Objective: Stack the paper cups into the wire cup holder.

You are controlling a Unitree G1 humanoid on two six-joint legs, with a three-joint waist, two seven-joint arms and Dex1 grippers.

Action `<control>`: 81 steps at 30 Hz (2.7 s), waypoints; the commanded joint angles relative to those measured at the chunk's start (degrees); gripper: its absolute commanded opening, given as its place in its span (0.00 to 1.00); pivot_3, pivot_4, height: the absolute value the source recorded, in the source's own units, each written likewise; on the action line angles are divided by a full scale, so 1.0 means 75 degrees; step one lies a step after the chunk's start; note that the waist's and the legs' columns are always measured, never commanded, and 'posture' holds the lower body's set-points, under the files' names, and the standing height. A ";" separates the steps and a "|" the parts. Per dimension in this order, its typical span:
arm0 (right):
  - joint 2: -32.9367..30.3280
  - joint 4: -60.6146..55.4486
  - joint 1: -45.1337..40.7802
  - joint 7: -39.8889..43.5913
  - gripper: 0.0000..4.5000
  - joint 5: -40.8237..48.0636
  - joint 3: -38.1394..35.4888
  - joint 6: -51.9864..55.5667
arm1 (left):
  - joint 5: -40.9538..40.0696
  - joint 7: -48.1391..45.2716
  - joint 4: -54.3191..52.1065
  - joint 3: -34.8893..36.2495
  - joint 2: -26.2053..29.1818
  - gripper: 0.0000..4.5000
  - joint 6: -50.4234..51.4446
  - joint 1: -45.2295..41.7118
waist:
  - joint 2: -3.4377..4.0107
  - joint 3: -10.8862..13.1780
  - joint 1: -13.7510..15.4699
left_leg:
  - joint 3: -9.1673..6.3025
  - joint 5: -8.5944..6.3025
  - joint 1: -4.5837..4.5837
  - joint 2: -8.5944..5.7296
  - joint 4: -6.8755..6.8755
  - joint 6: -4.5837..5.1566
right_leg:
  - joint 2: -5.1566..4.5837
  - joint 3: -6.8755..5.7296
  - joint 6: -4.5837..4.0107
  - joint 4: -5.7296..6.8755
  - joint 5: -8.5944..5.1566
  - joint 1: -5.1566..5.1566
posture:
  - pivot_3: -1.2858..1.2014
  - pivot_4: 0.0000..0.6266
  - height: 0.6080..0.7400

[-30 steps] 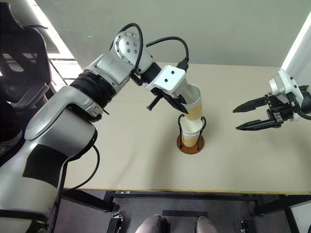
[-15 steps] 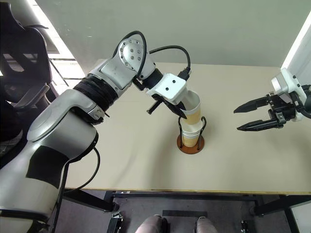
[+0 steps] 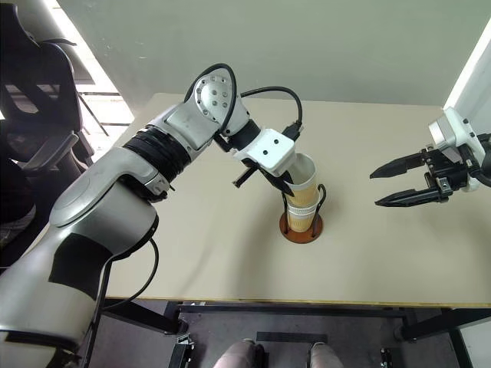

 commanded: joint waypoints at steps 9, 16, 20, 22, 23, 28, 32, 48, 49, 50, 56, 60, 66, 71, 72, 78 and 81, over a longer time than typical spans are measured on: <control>-0.0030 -0.0082 -0.0038 0.0029 0.58 -0.0030 -0.0362 -0.0153 | -0.0001 -0.0234 -0.0138 0.0078 -0.0146 0.05 -0.0155 -0.0102 | 0.0000 0.0000 0.0006 | 0.0000 0.0000 0.0000 0.0000 0.0000 0.0000 | 0.0000 0.0000 0.0000 0.0000 0.0000 0.0000 | 0.52 0.24 1.00; -0.0008 -0.0107 0.0031 0.0029 0.58 -0.0048 -0.0418 -0.0170 | -0.0139 -0.0234 -0.0175 0.0072 -0.0213 0.50 -0.0118 -0.0118 | 0.0000 0.0000 0.0007 | 0.0000 0.0000 0.0001 0.0000 0.0000 0.0000 | 0.0000 -0.0001 0.0001 0.0000 0.0000 0.0001 | 0.52 0.24 1.00; 0.0054 -0.0071 0.0046 0.0029 0.58 -0.0104 -0.0462 -0.0195 | -0.0182 -0.0234 -0.0054 0.0336 -0.0276 0.81 -0.0120 -0.0157 | 0.0000 0.0000 0.0010 | 0.0000 0.0000 0.0000 0.0000 0.0001 0.0000 | 0.0000 0.0000 0.0002 -0.0001 0.0001 0.0002 | 0.52 0.24 1.00; 0.0108 -0.0025 0.0030 0.0029 0.58 -0.0156 -0.0493 -0.0198 | -0.0327 -0.0234 0.0027 0.0741 -0.0345 0.97 0.0062 -0.0188 | 0.0000 0.0000 0.0010 | 0.0000 0.0000 0.0001 0.0000 0.0001 0.0000 | 0.0000 0.0000 0.0003 -0.0001 0.0002 0.0002 | 0.52 0.24 1.00; 0.0159 0.0026 0.0012 0.0029 0.58 -0.0219 -0.0536 -0.0198 | -0.0476 -0.0234 0.0050 0.1006 -0.0359 0.99 0.0340 -0.0213 | 0.0000 0.0000 0.0010 | 0.0000 0.0000 0.0001 0.0000 0.0001 0.0000 | 0.0001 0.0000 0.0003 -0.0001 0.0002 0.0002 | 0.52 0.24 1.00; 0.0821 0.1010 -0.0411 -0.0280 0.58 -0.1098 -0.1146 0.0074 | -0.0666 0.0480 0.0962 0.3635 -0.0211 0.99 0.1761 -0.0371 | 0.0001 0.0000 -0.0019 | 0.0000 0.0000 0.0004 0.0001 0.0002 0.0001 | 0.0002 0.0001 0.0007 -0.0001 0.0004 0.0003 | 0.52 0.24 1.00; 0.1220 0.1779 -0.0564 -0.0790 0.58 -0.1622 -0.1560 0.0229 | -0.0536 0.2121 0.0941 0.5123 0.0144 0.99 0.2470 0.0057 | 0.0009 -0.0003 -0.0065 | 0.0002 0.0000 0.0016 0.0004 -0.0009 0.0002 | 0.0003 0.0004 0.0003 0.0002 0.0002 0.0003 | 0.52 0.24 1.00; 0.3520 0.4491 -0.0598 -0.4601 0.58 -0.3369 -0.2838 -0.1139 | 0.0734 0.5916 0.0617 0.7245 -0.0021 0.99 0.2459 0.2592 | 0.0023 0.0000 -0.0074 | -0.0002 0.0011 0.0024 0.0005 -0.0013 -0.0006 | 0.0006 -0.0004 0.0006 0.0013 0.0017 -0.0006 | 0.52 0.24 1.00; 0.3670 0.4411 -0.0438 -0.4800 0.58 -0.3447 -0.2854 -0.1198 | 0.0779 0.5978 0.0594 0.7305 -0.0043 0.99 0.2446 0.2752 | 0.0023 0.0001 -0.0075 | -0.0002 0.0011 0.0029 0.0005 -0.0014 -0.0006 | 0.0006 -0.0005 0.0006 0.0013 0.0017 -0.0001 | 0.52 0.24 1.00; 0.3808 0.4333 -0.0296 -0.4963 0.58 -0.3499 -0.2880 -0.1218 | 0.0824 0.6008 0.0552 0.7348 -0.0055 0.99 0.2361 0.2923 | 0.0024 0.0000 -0.0080 | -0.0002 0.0011 0.0027 0.0006 -0.0013 -0.0006 | 0.0005 -0.0003 0.0006 0.0012 0.0017 -0.0001 | 0.52 0.24 1.00; 0.4492 0.4130 0.0219 -0.5721 0.58 -0.3684 -0.3026 -0.1225 | 0.1072 0.7114 -0.0012 0.7754 0.0007 0.99 0.2306 0.3977 | 0.0025 0.0000 -0.0121 | -0.0002 0.0015 0.0031 0.0006 -0.0013 -0.0013 | 0.0007 -0.0002 -0.0002 0.0022 0.0023 -0.0005 | 0.52 0.24 1.00; 0.4781 0.4288 0.0292 -0.5941 0.58 -0.3857 -0.3001 -0.1433 | 0.1164 0.7707 -0.0868 0.7989 0.0106 0.99 0.2485 0.4851 | 0.0025 0.0000 -0.0133 | -0.0003 0.0019 0.0036 0.0006 -0.0014 -0.0019 | 0.0011 -0.0002 -0.0008 0.0022 0.0028 -0.0003 | 0.52 0.24 1.00; 0.5080 0.4744 0.0089 -0.6262 0.58 -0.3947 -0.3161 -0.1637 | 0.1201 0.8214 -0.2229 0.8209 0.0123 0.99 0.2999 0.5770 | 0.0025 0.0000 -0.0114 | -0.0008 0.0030 0.0038 0.0007 -0.0015 -0.0036 | 0.0016 -0.0003 -0.0026 0.0021 0.0038 -0.0003 | 0.52 0.24 1.00; 0.5034 0.5100 -0.0150 -0.6548 0.58 -0.4106 -0.3235 -0.1891 | 0.1117 0.8924 -0.2381 0.8409 -0.0204 0.99 0.3576 0.5588 | 0.0025 0.0000 -0.0078 | -0.0012 0.0048 0.0039 0.0005 -0.0015 -0.0040 | 0.0015 -0.0001 -0.0057 0.0019 0.0047 -0.0002 | 0.52 0.24 1.00; 0.5011 0.5178 -0.0200 -0.6622 0.58 -0.4138 -0.3259 -0.1980 | 0.1064 0.8769 -0.2395 0.8403 -0.0216 0.99 0.3648 0.5547 | 0.0025 0.0000 -0.0084 | -0.0013 0.0054 0.0039 0.0005 -0.0016 -0.0041 | 0.0015 -0.0001 -0.0071 0.0019 0.0046 -0.0002 | 0.52 0.24 1.00; 0.4807 0.5651 -0.0591 -0.7115 0.58 -0.4134 -0.3574 -0.2029 | 0.1241 0.7749 -0.1988 0.8041 -0.0218 0.99 0.3335 0.5206 | 0.0024 0.0000 -0.0080 | -0.0017 0.0065 0.0040 0.0008 -0.0024 -0.0047 | 0.0022 0.0004 -0.0093 0.0019 0.0057 -0.0007 | 0.52 0.24 1.00; 0.4842 0.5597 -0.0590 -0.6943 0.58 -0.4060 -0.3691 -0.1868 | 0.0934 0.7033 -0.2049 0.8070 -0.0313 0.99 0.3715 0.5190 | 0.0024 0.0000 -0.0095 | -0.0016 0.0064 0.0043 0.0008 -0.0032 -0.0047 | 0.0023 0.0007 -0.0092 0.0014 0.0058 -0.0006 | 0.52 0.24 1.00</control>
